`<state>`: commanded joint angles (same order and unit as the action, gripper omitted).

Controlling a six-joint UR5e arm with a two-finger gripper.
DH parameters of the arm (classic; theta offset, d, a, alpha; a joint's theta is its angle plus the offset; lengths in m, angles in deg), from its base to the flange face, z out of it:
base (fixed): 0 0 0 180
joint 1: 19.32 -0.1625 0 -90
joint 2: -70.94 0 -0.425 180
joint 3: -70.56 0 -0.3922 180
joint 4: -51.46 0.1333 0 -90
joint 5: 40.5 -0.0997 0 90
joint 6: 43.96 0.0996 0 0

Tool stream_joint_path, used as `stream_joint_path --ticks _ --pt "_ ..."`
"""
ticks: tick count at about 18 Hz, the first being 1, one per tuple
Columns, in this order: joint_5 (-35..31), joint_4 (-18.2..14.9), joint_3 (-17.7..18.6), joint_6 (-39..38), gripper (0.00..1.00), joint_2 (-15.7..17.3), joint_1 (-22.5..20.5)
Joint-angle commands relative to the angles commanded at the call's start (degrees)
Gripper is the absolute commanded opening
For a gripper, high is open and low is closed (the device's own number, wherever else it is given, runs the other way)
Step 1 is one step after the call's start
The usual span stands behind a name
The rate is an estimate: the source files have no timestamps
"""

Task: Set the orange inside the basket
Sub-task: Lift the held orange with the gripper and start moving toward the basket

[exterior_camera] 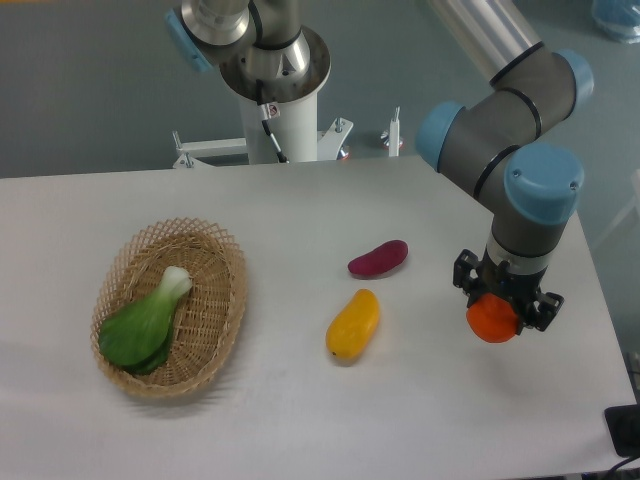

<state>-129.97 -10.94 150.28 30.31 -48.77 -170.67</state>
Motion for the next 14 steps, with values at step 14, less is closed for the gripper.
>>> stream_joint_path --ticks 14 --pt "-0.1 -0.3 0.1 -4.8 0.79 0.4 3.9"
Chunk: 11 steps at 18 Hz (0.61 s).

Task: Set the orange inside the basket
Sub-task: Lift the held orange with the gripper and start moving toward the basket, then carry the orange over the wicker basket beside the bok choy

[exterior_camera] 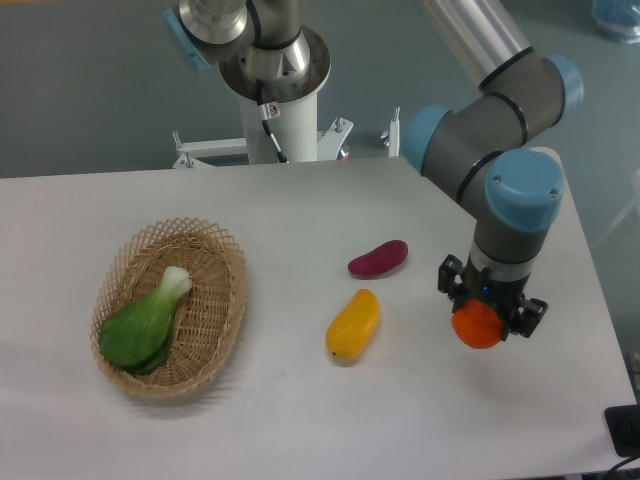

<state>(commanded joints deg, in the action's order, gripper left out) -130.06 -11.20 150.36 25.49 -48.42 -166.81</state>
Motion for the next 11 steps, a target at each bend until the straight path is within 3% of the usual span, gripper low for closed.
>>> stream_joint_path --ticks 11 --pt "-0.4 0.1 1.4 -6.2 0.79 0.4 5.4"
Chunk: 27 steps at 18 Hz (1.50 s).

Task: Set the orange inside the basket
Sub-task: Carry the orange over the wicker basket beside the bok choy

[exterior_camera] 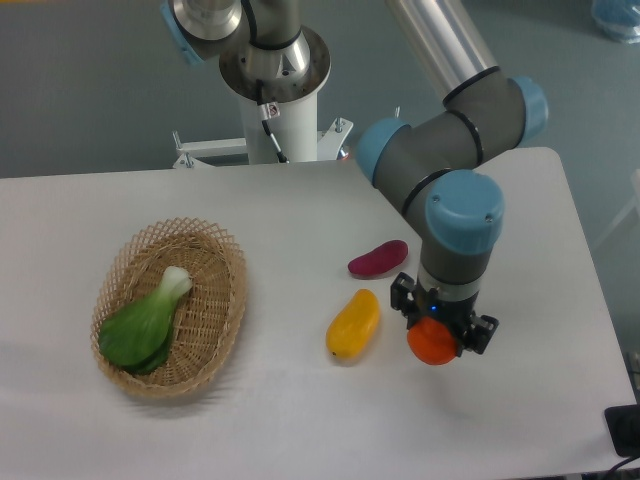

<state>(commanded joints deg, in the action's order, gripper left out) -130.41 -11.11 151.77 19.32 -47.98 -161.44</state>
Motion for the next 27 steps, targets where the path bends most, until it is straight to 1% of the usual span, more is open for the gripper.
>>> stream_joint_path --ticks 5,9,11,13,16,19,25,27 --pt "-0.5 0.6 0.9 -3.8 0.79 0.0 4.6" --pt "-0.9 0.7 1.2 -7.5 0.79 0.0 9.6" --pt "-0.9 0.7 1.2 -8.5 0.79 0.1 11.3" --pt "-0.9 0.6 1.7 -9.1 0.79 0.2 13.2" --pt "-1.0 0.7 2.4 -10.7 0.79 0.5 17.4" --pt "-1.1 0.7 2.5 -12.2 0.79 0.4 20.7" --pt "-2.3 0.7 4.7 -13.4 0.79 1.0 28.2" --pt "-2.3 0.8 5.4 -13.6 0.79 1.0 29.7"
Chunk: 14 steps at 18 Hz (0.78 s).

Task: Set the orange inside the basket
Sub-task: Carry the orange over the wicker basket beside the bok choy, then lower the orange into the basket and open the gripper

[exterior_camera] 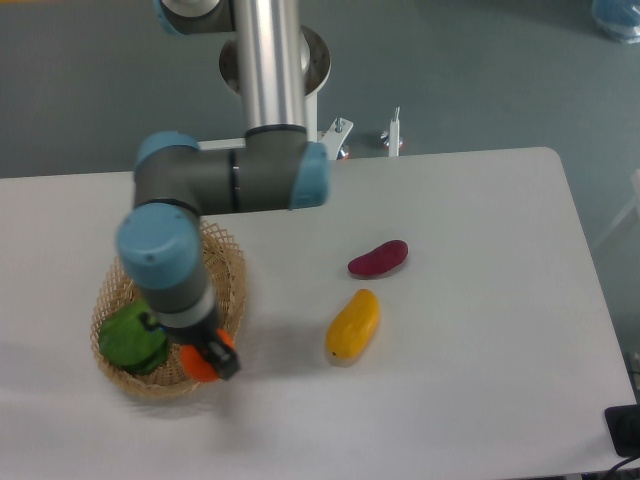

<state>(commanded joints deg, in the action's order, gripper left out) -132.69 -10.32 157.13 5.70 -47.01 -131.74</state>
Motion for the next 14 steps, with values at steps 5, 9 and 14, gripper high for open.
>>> stream_joint_path --ticks 5,9,14 --pt "0.1 0.1 1.3 -0.2 0.8 0.2 1.1" --pt "0.3 0.4 1.3 -1.6 0.83 -0.7 1.9" --pt "0.3 0.5 1.6 -2.0 0.97 -1.3 2.5"
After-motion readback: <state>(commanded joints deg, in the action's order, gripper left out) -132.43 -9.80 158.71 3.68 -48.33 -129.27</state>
